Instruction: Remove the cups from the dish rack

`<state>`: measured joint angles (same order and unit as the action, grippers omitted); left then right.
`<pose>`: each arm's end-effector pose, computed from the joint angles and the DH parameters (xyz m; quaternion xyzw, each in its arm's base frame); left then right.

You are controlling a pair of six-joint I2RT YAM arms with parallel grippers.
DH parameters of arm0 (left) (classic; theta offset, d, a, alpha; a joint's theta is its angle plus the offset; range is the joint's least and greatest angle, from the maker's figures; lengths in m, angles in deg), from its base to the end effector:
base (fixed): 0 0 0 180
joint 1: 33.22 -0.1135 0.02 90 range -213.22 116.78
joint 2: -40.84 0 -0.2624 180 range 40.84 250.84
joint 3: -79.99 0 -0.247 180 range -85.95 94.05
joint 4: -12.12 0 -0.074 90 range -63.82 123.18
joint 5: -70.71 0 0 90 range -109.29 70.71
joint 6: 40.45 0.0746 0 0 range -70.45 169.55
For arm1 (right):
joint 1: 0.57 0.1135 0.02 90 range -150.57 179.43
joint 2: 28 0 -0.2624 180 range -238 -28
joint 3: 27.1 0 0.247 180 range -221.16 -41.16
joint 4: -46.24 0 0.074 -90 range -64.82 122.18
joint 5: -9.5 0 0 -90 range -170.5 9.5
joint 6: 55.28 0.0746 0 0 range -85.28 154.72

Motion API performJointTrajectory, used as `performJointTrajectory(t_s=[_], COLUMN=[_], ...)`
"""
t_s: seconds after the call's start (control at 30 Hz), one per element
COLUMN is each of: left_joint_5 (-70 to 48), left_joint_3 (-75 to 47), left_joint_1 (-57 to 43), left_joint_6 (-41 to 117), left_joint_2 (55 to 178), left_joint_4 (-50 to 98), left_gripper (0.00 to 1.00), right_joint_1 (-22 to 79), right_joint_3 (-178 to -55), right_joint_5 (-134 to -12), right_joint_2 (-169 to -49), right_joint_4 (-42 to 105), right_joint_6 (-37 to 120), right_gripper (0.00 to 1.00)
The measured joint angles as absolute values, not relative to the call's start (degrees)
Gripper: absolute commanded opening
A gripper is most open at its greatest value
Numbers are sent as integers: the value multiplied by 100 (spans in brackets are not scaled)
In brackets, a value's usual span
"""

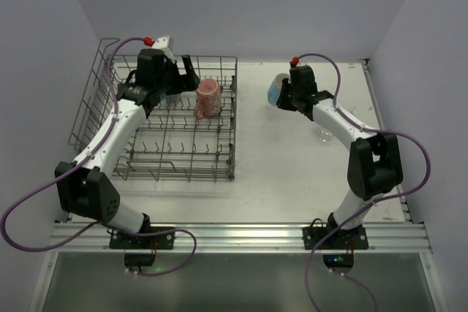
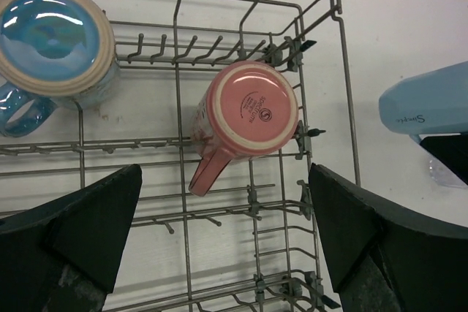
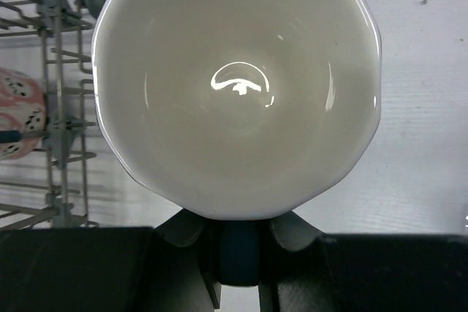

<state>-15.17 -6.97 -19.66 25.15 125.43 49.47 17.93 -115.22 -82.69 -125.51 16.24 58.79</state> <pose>0.3579 -0.0918 0.3393 -0.0631 0.8585 -0.1945 0.4703 0.3924 0.1283 0.2391 0.0521 0.9024 0.1390 0.4045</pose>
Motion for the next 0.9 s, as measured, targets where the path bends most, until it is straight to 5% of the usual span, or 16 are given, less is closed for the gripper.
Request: performJointTrajectory(t_s=[0.4, 0.9], left_joint_5=[-2350, -2553], left_joint_3=[2, 673], left_joint_1=[-1551, -1404], left_joint_6=[2917, 3184], left_joint_2=[13332, 14040], left_joint_4=[5576, 6131], left_gripper=[100, 100], right_joint_1=[1898, 1900], right_joint_3=[-11756, -12158], right_joint_5=[-9603, -9777], right_joint_2=[-13201, -13826], right_joint_4=[1215, 986], right_joint_6=[5431, 5352], right_gripper=[0, 0])
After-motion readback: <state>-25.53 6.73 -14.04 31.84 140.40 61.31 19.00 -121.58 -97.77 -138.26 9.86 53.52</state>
